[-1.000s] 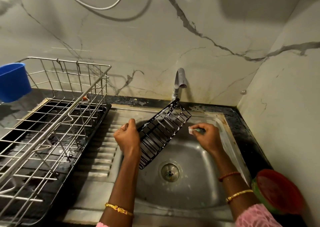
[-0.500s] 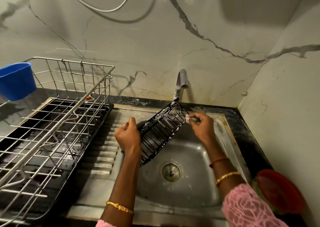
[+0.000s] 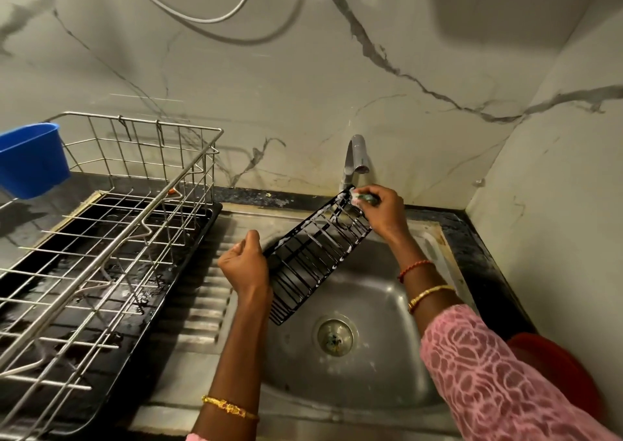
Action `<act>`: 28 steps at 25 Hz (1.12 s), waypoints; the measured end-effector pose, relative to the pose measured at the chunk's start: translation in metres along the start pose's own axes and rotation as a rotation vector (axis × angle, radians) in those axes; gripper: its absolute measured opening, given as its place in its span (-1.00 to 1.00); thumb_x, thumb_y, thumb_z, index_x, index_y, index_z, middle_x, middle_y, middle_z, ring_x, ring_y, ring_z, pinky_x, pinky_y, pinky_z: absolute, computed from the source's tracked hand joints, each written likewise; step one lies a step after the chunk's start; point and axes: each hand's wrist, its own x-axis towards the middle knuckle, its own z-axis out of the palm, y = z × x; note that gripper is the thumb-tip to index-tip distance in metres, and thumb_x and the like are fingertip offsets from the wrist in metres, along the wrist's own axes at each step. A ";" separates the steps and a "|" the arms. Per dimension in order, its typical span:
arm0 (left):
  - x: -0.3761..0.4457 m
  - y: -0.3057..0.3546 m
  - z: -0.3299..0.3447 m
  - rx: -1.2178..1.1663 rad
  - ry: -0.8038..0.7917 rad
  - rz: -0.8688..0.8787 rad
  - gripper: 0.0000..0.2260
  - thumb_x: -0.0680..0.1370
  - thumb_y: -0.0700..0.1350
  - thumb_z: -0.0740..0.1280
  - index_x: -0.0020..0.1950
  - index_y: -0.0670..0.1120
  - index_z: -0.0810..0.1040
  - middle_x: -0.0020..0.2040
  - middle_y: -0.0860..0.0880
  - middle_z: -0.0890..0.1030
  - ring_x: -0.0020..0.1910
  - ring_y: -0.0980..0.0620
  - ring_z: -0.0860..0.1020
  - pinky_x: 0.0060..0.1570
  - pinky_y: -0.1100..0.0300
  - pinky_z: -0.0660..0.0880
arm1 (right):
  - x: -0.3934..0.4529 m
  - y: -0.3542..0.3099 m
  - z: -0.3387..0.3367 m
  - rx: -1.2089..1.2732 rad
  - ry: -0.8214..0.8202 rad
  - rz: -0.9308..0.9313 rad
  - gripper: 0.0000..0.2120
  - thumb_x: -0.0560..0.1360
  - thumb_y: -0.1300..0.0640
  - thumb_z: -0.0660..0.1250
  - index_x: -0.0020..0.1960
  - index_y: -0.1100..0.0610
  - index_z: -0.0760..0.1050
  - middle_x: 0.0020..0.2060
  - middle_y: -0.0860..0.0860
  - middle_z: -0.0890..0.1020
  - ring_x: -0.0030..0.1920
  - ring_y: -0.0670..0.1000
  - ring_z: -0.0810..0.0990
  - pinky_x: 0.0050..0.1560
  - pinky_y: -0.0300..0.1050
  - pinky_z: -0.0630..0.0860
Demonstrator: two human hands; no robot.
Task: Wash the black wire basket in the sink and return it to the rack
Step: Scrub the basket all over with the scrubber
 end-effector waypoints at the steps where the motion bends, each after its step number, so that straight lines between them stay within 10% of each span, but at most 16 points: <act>1: 0.003 -0.002 0.000 -0.008 0.010 -0.009 -0.64 0.46 -0.32 0.25 -0.50 -0.11 0.25 -0.65 0.18 0.19 -0.64 0.20 0.12 -0.56 0.32 0.09 | -0.005 0.007 0.000 0.004 0.012 0.001 -0.79 0.44 0.29 0.39 0.08 0.21 0.59 0.05 0.08 0.62 -0.03 -0.06 0.55 -0.22 -0.47 0.45; 9: -0.001 -0.003 0.003 0.064 0.054 -0.050 -0.63 0.47 -0.30 0.26 -0.51 -0.10 0.25 -0.69 0.15 0.21 -0.66 0.19 0.17 -0.53 0.30 0.17 | -0.078 0.059 -0.013 0.104 0.160 0.145 -0.87 0.41 0.31 0.41 -0.05 0.19 0.60 -0.15 0.10 0.65 -0.09 0.13 0.63 0.00 0.04 0.59; 15: -0.027 0.009 0.020 0.241 -0.103 0.012 -0.63 0.55 -0.09 0.27 -0.46 -0.07 0.36 -0.53 -0.01 0.34 -0.49 0.02 0.36 -0.35 0.17 0.39 | -0.103 -0.046 0.002 -0.019 -0.146 -0.160 -0.82 0.47 0.25 0.35 0.06 0.11 0.57 -0.07 -0.14 0.54 -0.09 -0.24 0.50 -0.10 -0.54 0.42; 20: -0.043 0.025 0.040 0.361 -0.100 -0.024 -0.61 0.56 0.03 0.20 -0.46 -0.02 0.32 -0.53 0.03 0.28 -0.48 0.03 0.27 -0.29 0.14 0.25 | -0.136 -0.056 0.009 -0.113 -0.174 -0.159 -0.73 0.56 0.09 0.24 0.21 0.17 0.51 0.11 0.04 0.52 0.06 -0.09 0.50 0.11 -0.28 0.48; 24: -0.049 0.029 0.051 0.475 -0.160 -0.104 -0.63 0.54 0.09 0.20 -0.41 -0.05 0.36 -0.46 0.00 0.37 -0.42 0.01 0.33 -0.19 0.08 0.30 | -0.150 -0.051 0.005 -0.137 -0.244 -0.076 -0.56 0.56 0.12 0.24 0.42 0.15 0.30 0.31 0.02 0.37 0.28 -0.03 0.41 0.14 -0.44 0.26; 28: -0.037 0.027 0.054 0.413 -0.472 -0.058 -0.71 0.49 0.07 0.25 -0.36 -0.06 0.48 -0.42 -0.03 0.51 -0.35 -0.04 0.45 -0.20 0.05 0.39 | -0.141 -0.045 -0.004 0.022 -0.043 0.075 -0.68 0.52 0.23 0.28 0.28 0.17 0.46 0.17 0.04 0.55 0.17 -0.03 0.52 0.03 -0.43 0.36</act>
